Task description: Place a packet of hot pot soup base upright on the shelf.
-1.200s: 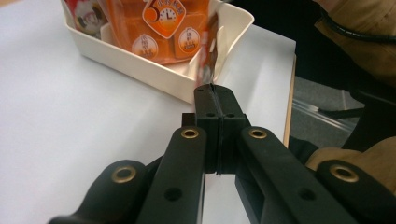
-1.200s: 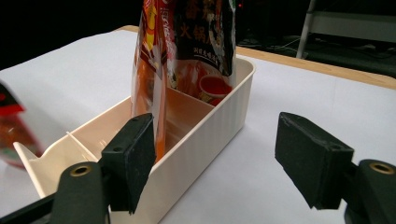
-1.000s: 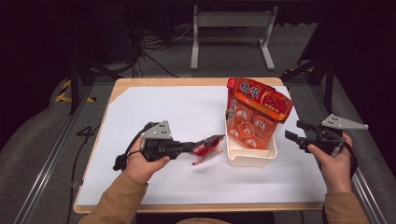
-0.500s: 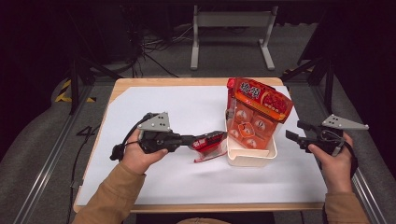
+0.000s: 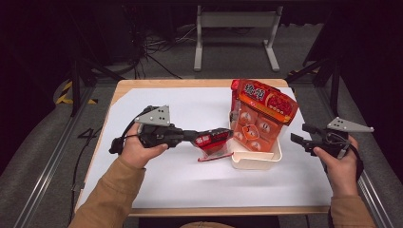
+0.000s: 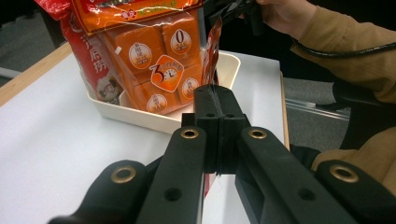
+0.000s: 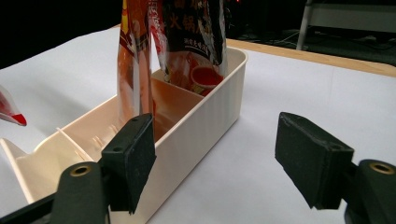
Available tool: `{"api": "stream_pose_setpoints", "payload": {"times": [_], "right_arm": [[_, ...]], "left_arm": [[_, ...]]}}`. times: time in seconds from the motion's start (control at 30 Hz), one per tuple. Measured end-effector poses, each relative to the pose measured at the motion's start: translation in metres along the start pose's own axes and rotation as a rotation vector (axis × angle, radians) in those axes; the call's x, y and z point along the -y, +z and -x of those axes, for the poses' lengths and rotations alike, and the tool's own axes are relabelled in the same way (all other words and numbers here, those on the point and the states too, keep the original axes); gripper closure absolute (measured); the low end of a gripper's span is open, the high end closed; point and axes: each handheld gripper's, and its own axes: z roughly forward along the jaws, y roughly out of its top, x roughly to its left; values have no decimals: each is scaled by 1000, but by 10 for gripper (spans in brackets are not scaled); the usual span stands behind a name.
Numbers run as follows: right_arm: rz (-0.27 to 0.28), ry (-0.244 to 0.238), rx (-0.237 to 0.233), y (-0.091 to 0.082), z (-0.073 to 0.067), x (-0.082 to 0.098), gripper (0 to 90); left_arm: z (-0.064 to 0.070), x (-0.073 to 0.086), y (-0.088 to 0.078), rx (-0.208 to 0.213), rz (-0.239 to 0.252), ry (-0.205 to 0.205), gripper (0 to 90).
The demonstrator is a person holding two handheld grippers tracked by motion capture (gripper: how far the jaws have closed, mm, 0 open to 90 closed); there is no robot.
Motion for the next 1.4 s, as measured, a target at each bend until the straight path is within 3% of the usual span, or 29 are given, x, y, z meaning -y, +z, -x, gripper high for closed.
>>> {"api": "stream_pose_setpoints", "payload": {"times": [0.53, 1.4], "right_arm": [[-9, 8, 19, -3, 4, 7, 293], [-23, 14, 28, 0, 6, 12, 292]], "left_arm": [[-9, -17, 10, 17, -10, 32, 900], [-8, -47, 42, 65, 4, 96, 900]]}}
